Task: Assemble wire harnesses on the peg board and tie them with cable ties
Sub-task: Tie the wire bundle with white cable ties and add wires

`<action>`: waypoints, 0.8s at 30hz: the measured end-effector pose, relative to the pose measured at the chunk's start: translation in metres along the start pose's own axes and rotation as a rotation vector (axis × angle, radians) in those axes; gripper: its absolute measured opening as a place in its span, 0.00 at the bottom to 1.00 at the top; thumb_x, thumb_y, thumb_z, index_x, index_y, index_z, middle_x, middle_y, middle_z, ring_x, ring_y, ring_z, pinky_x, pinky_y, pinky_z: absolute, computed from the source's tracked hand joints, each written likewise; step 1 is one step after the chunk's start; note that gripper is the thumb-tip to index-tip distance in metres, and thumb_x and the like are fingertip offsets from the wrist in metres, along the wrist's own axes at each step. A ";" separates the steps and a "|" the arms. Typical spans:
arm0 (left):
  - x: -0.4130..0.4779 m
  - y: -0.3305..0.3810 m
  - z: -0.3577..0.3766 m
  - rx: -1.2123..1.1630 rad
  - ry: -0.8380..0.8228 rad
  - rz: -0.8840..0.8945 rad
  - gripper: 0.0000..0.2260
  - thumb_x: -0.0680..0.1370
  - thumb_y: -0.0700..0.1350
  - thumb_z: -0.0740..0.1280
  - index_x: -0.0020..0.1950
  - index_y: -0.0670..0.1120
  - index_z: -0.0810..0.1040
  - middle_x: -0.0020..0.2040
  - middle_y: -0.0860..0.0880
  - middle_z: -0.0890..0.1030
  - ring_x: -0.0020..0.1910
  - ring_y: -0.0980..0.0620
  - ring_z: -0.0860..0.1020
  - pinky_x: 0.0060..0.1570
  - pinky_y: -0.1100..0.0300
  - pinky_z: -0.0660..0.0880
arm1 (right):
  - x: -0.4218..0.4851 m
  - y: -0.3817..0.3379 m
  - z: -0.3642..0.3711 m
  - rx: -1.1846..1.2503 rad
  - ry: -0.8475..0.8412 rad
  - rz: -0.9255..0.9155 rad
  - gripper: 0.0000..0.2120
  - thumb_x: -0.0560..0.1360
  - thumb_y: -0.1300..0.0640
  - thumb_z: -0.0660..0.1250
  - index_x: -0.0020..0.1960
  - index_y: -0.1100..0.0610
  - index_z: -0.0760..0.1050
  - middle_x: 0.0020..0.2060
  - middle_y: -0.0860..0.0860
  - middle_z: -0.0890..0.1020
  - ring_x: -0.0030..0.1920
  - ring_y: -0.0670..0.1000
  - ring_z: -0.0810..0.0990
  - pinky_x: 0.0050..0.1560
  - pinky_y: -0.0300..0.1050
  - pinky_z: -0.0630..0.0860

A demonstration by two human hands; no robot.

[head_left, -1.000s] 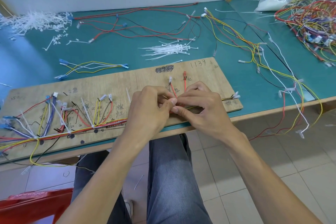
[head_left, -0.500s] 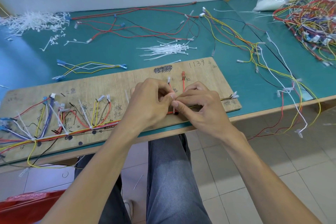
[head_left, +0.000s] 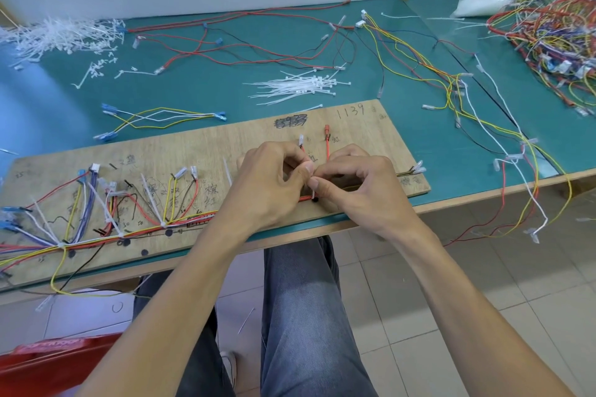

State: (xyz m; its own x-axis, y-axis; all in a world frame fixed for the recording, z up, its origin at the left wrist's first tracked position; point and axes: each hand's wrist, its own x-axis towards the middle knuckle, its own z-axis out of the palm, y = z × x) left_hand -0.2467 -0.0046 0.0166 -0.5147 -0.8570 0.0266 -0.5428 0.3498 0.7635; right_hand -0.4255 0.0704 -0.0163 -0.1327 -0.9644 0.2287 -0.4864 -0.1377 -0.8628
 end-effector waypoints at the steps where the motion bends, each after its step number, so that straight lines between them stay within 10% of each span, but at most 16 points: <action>1: 0.000 -0.001 0.002 0.003 0.011 0.012 0.07 0.82 0.48 0.70 0.45 0.51 0.84 0.38 0.56 0.84 0.38 0.55 0.81 0.48 0.50 0.80 | 0.000 0.000 0.000 -0.020 -0.005 -0.026 0.02 0.74 0.56 0.80 0.47 0.51 0.89 0.42 0.46 0.85 0.53 0.50 0.82 0.53 0.52 0.80; 7: 0.006 0.005 0.009 -0.166 0.236 0.025 0.07 0.84 0.43 0.68 0.47 0.47 0.83 0.32 0.56 0.82 0.30 0.60 0.78 0.32 0.69 0.70 | 0.002 -0.003 0.001 -0.204 -0.036 -0.207 0.03 0.74 0.57 0.80 0.43 0.56 0.88 0.48 0.45 0.86 0.56 0.54 0.77 0.57 0.52 0.76; 17: -0.006 -0.005 0.014 -0.210 0.141 0.089 0.04 0.84 0.46 0.68 0.50 0.49 0.82 0.39 0.48 0.84 0.36 0.44 0.80 0.31 0.53 0.73 | 0.003 0.002 0.001 -0.220 -0.046 -0.208 0.02 0.71 0.59 0.81 0.42 0.54 0.89 0.43 0.42 0.87 0.53 0.53 0.77 0.53 0.54 0.76; 24: -0.020 -0.009 0.002 -0.144 0.042 0.106 0.02 0.79 0.47 0.75 0.47 0.53 0.85 0.45 0.57 0.86 0.45 0.55 0.84 0.49 0.51 0.81 | 0.003 -0.002 -0.001 -0.187 -0.098 -0.106 0.03 0.73 0.55 0.80 0.44 0.52 0.87 0.45 0.41 0.86 0.56 0.48 0.77 0.58 0.51 0.76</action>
State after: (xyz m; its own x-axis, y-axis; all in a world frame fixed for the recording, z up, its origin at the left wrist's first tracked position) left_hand -0.2323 0.0103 0.0080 -0.5340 -0.8345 0.1361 -0.3853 0.3834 0.8394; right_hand -0.4255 0.0683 -0.0139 0.0077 -0.9654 0.2606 -0.6458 -0.2038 -0.7359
